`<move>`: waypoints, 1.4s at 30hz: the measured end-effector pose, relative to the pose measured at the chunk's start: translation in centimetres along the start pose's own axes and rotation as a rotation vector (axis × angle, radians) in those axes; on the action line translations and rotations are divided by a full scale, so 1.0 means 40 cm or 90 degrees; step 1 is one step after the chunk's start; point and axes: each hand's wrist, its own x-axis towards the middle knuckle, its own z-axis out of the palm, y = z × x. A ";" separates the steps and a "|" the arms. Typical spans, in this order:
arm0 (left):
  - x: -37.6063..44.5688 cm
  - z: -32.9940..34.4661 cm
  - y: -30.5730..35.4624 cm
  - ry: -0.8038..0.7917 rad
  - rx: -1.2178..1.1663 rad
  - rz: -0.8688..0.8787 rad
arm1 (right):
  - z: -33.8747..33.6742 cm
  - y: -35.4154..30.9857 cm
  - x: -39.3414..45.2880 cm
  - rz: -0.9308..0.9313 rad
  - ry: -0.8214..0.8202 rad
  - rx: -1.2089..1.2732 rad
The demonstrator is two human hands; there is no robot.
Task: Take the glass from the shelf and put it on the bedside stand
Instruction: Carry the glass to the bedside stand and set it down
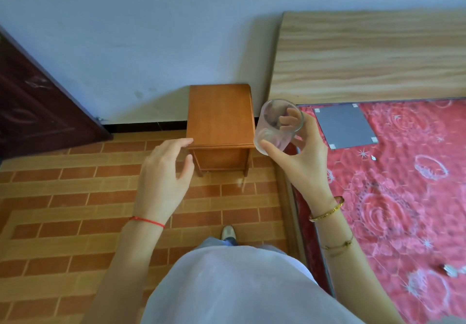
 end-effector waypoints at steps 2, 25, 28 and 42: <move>0.062 0.002 -0.021 -0.014 0.008 0.002 | 0.031 0.007 0.045 0.008 0.003 -0.002; 0.633 0.128 -0.140 -0.031 0.015 -0.053 | 0.243 0.172 0.575 0.082 -0.043 -0.026; 0.712 0.155 -0.138 -0.020 0.019 -0.056 | 0.257 0.205 0.657 0.095 -0.060 -0.017; 1.029 0.388 -0.294 0.015 0.051 -0.072 | 0.424 0.396 0.951 0.161 -0.090 -0.009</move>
